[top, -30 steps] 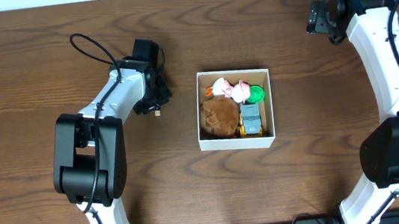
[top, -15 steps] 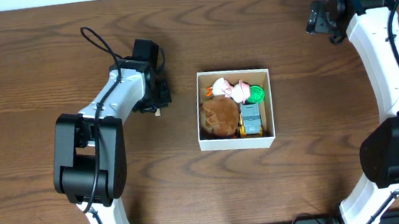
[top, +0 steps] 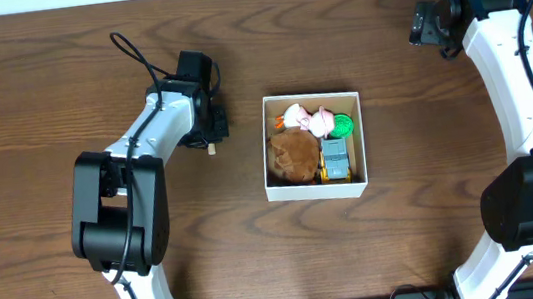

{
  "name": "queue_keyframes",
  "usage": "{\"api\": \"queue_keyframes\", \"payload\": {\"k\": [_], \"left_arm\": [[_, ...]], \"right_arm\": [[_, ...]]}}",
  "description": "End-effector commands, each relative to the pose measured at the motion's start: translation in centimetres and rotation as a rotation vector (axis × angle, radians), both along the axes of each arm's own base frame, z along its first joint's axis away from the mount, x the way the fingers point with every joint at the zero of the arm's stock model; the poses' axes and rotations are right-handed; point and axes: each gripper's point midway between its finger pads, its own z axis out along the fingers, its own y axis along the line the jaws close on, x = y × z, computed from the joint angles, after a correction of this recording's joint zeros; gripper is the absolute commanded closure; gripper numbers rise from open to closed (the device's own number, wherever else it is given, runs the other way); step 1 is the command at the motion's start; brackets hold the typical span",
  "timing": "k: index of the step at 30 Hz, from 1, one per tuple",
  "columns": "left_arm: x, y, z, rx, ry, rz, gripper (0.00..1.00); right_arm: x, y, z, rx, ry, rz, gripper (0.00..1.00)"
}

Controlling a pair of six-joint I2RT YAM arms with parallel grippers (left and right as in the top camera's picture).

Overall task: Pack container
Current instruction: 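Close the left gripper on the lollipop toy's wooden stick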

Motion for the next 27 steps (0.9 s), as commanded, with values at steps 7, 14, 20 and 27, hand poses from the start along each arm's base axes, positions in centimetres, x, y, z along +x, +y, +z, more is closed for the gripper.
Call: {"api": "queue_keyframes", "payload": {"k": [7, 14, 20, 27], "left_arm": [[-0.3, 0.0, -0.5, 0.007, 0.013, -0.015, 0.78], [-0.4, 0.0, -0.5, 0.007, 0.015, -0.015, 0.78], [-1.3, 0.3, -1.3, 0.014, 0.042, -0.015, 0.81], [-1.8, 0.4, -1.6, 0.016, 0.052, -0.015, 0.86]], "right_arm": [[0.1, -0.5, 1.2, -0.008, -0.026, -0.005, 0.01], [0.1, -0.5, 1.2, -0.008, -0.026, -0.005, 0.01], [0.1, -0.5, 1.2, -0.008, -0.026, -0.005, 0.01], [0.1, -0.5, 1.2, -0.008, -0.026, -0.005, 0.01]]}}
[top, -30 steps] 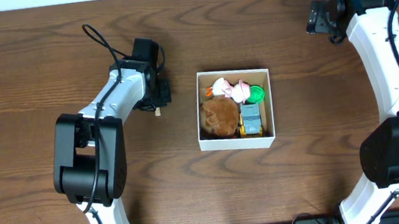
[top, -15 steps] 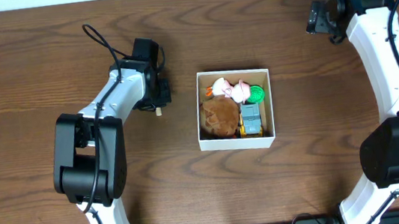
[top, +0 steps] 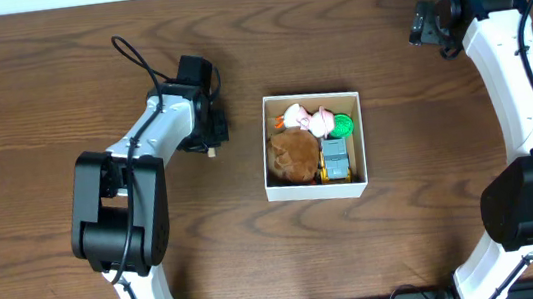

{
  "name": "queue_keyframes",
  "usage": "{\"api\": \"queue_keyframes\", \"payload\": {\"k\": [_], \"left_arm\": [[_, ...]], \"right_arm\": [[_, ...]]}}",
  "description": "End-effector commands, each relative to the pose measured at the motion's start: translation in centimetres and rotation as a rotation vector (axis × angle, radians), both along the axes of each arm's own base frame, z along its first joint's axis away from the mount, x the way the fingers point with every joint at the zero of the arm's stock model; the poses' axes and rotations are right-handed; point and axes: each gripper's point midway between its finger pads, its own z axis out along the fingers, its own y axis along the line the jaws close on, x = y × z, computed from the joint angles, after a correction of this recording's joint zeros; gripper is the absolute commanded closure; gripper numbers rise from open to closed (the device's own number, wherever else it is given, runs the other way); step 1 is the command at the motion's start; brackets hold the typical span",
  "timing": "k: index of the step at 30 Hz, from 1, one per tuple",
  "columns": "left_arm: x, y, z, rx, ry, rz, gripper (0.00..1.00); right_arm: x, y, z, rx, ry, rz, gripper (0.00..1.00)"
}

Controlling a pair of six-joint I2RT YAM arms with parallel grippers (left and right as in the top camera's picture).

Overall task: Pack container
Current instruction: 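Close the left gripper on the lollipop toy's wooden stick, then lift the lollipop toy with the left gripper toward the box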

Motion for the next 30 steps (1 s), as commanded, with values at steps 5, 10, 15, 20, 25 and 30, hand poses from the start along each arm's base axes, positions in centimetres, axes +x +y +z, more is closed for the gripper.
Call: {"api": "queue_keyframes", "payload": {"k": [5, 10, 15, 20, 25, 30], "left_arm": [[-0.6, 0.1, -0.5, 0.007, 0.018, -0.015, 0.94], [0.2, 0.0, 1.1, -0.002, -0.026, -0.012, 0.94], [1.3, -0.1, 4.3, -0.022, -0.112, -0.008, 0.94], [1.9, -0.2, 8.5, -0.047, -0.217, -0.008, 0.94], [2.0, -1.7, 13.5, -0.15, -0.331, -0.035, 0.94], [1.5, -5.4, 17.9, -0.379, -0.409, -0.127, 0.94]], "right_arm": [[0.1, -0.5, 1.2, -0.008, -0.026, -0.005, 0.01], [0.1, -0.5, 1.2, -0.008, -0.026, -0.005, 0.01], [0.1, -0.5, 1.2, -0.008, -0.027, -0.005, 0.01], [0.1, -0.5, 1.2, -0.008, -0.027, -0.005, 0.01], [0.1, -0.5, 1.2, -0.008, -0.026, -0.005, 0.01], [0.1, -0.5, 1.2, -0.008, -0.026, -0.005, 0.01]]}}
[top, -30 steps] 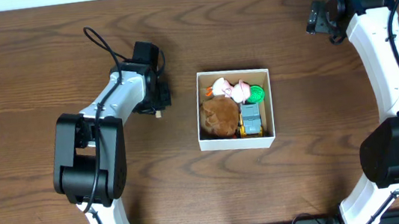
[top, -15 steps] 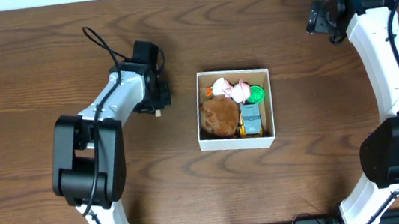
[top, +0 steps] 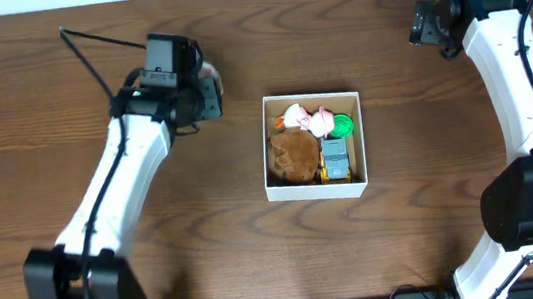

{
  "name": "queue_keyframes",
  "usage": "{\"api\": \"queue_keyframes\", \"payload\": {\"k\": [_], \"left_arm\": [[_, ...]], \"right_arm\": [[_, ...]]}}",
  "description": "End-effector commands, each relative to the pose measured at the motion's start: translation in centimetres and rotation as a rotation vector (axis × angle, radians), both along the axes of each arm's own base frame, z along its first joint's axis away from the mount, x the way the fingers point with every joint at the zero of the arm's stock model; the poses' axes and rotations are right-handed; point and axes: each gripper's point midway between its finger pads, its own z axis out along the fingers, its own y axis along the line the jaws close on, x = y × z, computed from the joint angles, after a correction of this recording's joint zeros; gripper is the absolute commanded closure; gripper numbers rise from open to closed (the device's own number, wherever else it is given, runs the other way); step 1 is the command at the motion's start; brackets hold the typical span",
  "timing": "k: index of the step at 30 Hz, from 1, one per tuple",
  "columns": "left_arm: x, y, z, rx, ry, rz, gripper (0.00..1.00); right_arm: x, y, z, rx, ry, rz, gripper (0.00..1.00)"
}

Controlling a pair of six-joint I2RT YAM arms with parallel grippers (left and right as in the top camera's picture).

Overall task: Pack container
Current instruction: 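Lift the lollipop toy with the left gripper toward the box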

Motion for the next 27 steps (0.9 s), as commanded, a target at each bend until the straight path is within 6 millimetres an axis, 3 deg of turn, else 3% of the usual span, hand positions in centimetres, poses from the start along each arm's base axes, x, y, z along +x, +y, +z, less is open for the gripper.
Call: {"api": "queue_keyframes", "payload": {"k": [1, 6, 15, 27], "left_arm": [[-0.8, -3.4, 3.2, -0.188, -0.037, -0.133, 0.94], [-2.2, -7.1, 4.8, -0.336, -0.033, -0.27, 0.94], [-5.7, -13.0, 5.4, -0.357, -0.054, -0.513, 0.94], [-8.8, -16.7, 3.9, -0.336, -0.005, -0.644, 0.94]], "right_arm": [[0.1, -0.5, 1.2, -0.008, -0.026, -0.005, 0.01], [0.1, -0.5, 1.2, -0.008, -0.026, -0.005, 0.01], [0.1, -0.5, 1.2, -0.008, -0.027, -0.005, 0.01], [0.1, -0.5, 1.2, -0.008, -0.026, -0.005, 0.01]]}}
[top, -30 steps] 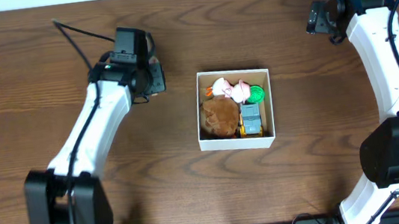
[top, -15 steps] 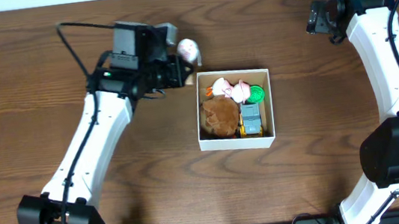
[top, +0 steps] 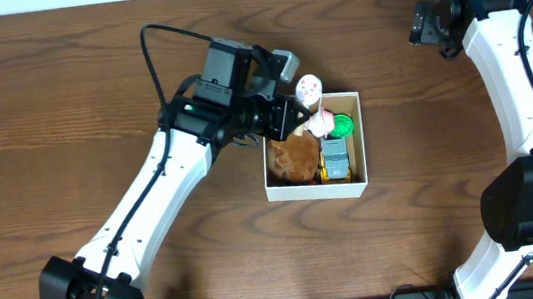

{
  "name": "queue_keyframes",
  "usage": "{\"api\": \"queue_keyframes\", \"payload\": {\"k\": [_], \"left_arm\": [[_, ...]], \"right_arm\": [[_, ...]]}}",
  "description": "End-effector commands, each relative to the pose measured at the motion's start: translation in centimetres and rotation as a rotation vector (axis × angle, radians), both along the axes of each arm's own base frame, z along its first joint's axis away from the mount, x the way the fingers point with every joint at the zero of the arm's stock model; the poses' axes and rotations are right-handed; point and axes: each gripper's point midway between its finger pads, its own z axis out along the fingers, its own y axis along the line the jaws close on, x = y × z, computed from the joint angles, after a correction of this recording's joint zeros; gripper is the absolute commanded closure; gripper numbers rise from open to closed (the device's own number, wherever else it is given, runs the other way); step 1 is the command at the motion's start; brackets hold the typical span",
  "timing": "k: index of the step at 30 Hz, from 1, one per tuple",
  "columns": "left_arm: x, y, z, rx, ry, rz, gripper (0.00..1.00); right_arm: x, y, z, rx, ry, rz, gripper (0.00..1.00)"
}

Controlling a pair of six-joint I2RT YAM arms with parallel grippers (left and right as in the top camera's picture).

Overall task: Pack container
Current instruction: 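Lift the lollipop toy with the left gripper toward the box, then lower the lollipop toy into the box and open the left gripper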

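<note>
A white box (top: 317,190) lies in the middle of the table. It holds a brown plush (top: 293,157), a pink-and-white figure (top: 323,121), a green disc (top: 344,124) and a yellow-and-blue toy car (top: 336,162). My left gripper (top: 296,102) hangs over the box's upper left corner, shut on a small white toy with pink marks (top: 308,88) that sticks out above the box's far rim. My right gripper (top: 424,27) is far off at the top right of the table; its fingers are too dark to read.
The wooden table (top: 45,145) shows nothing else loose. The left arm (top: 151,198) slants across the table from the bottom left. The right arm (top: 521,90) runs down the right side.
My left gripper was up and to the left of the box with the small toy. Now it is over the box's upper left corner, still shut on the toy. The right arm is unchanged.
My left gripper was down on the table left of the box, at a small item, at both first moments. Then it was raised farther back with a pinkish toy in it. Now the toy hangs over the box. The right arm stayed put throughout.
</note>
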Motion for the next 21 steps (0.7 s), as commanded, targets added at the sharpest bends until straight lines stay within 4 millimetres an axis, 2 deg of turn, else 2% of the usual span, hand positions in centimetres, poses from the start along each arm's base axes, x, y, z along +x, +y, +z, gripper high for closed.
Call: {"api": "queue_keyframes", "payload": {"k": [1, 9, 21], "left_arm": [[-0.7, -1.3, -0.6, 0.001, 0.009, -0.053, 0.94], [-1.8, -2.8, -2.5, 0.02, 0.066, -0.082, 0.94], [-1.6, -3.0, -5.6, 0.042, 0.245, 0.026, 0.94]], "right_arm": [[0.1, -0.5, 1.2, -0.007, -0.027, -0.005, 0.01], [0.1, -0.5, 1.2, -0.007, -0.027, -0.005, 0.01], [0.1, -0.5, 1.2, -0.008, -0.027, -0.005, 0.01]]}}
